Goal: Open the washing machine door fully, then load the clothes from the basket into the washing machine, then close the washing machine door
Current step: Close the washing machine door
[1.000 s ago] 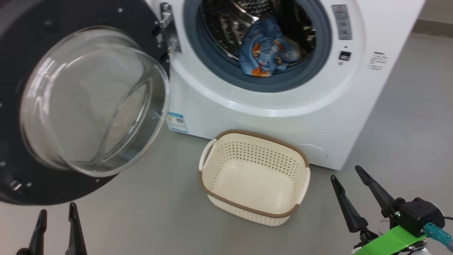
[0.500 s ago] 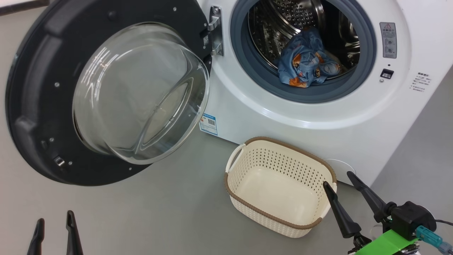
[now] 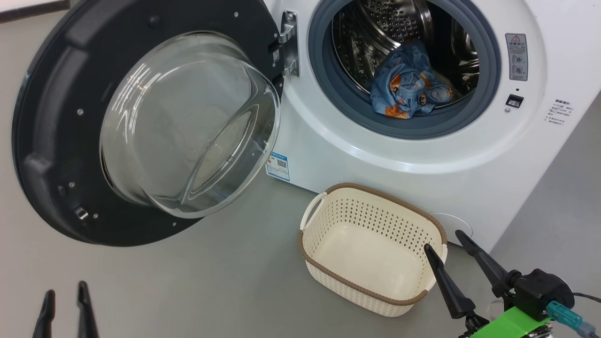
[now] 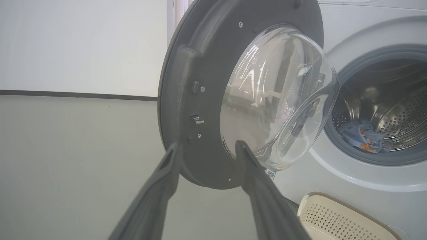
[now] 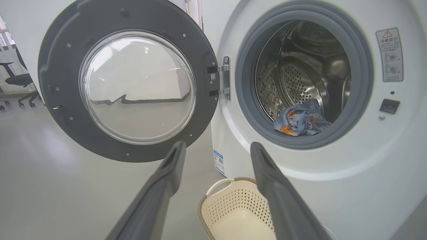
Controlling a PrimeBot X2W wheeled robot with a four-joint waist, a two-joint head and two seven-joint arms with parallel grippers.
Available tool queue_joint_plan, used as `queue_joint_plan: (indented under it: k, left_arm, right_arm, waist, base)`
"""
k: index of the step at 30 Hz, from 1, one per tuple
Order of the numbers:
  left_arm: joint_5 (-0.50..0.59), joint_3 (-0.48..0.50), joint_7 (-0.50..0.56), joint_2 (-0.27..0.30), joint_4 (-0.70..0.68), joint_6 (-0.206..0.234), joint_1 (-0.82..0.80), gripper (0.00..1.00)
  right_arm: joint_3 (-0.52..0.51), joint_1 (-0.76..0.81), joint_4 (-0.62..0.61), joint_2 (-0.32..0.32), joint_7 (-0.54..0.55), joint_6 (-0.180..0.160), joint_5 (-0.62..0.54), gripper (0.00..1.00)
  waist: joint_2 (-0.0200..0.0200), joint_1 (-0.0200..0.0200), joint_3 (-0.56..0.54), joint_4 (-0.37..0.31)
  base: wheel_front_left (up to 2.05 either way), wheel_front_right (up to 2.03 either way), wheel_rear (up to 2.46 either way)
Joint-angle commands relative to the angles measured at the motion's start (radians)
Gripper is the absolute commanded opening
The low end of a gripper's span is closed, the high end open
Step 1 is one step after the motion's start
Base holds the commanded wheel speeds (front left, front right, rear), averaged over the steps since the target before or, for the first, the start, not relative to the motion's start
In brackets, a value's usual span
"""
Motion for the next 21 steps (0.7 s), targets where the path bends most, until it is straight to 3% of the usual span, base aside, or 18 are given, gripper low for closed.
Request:
queue_joint_plan:
  k: [1, 4, 8, 14, 15, 21]
  left_arm:
    - [-0.005, 0.046, -0.006, 0.025, -0.048, 0.001, -0.036, 0.00]
    - [-0.026, 0.060, -0.006, 0.038, -0.070, 0.001, -0.053, 0.00]
    - [-0.139, 0.101, -0.006, 0.111, -0.118, 0.001, -0.130, 0.00]
    - [-0.439, 0.146, 0.006, 0.260, -0.092, 0.001, -0.281, 0.00]
    - [-0.439, 0.146, 0.006, 0.260, -0.092, 0.001, -0.281, 0.00]
    - [-0.739, 0.172, 0.103, 0.411, 0.037, 0.001, -0.443, 0.00]
  right_arm:
    - [0.006, -0.019, -0.023, -0.011, -0.005, 0.004, 0.019, 1.00]
    - [0.002, -0.016, -0.025, -0.010, -0.005, 0.004, 0.018, 1.00]
    - [-0.002, -0.023, -0.030, -0.014, -0.005, 0.004, 0.014, 1.00]
    - [-0.001, -0.042, -0.033, -0.017, -0.005, 0.004, 0.008, 1.00]
    - [-0.001, -0.042, -0.033, -0.017, -0.005, 0.004, 0.008, 1.00]
    - [-0.001, -0.065, -0.036, -0.032, -0.005, 0.004, 0.004, 1.00]
  waist:
    - [0.0000, 0.0000, 0.004, 0.000]
    - [0.0000, 0.0000, 0.011, 0.000]
    - [0.0000, 0.0000, 0.040, -0.007]
    - [0.0000, 0.0000, 0.083, -0.022]
    - [0.0000, 0.0000, 0.083, -0.022]
    - [0.0000, 0.0000, 0.131, -0.033]
  base:
    - [0.00, 0.00, 0.00]
    - [0.00, 0.00, 0.00]
    - [0.00, 0.00, 0.00]
    - [0.00, 0.00, 0.00]
    - [0.00, 0.00, 0.00]
    - [0.00, 0.00, 0.00]
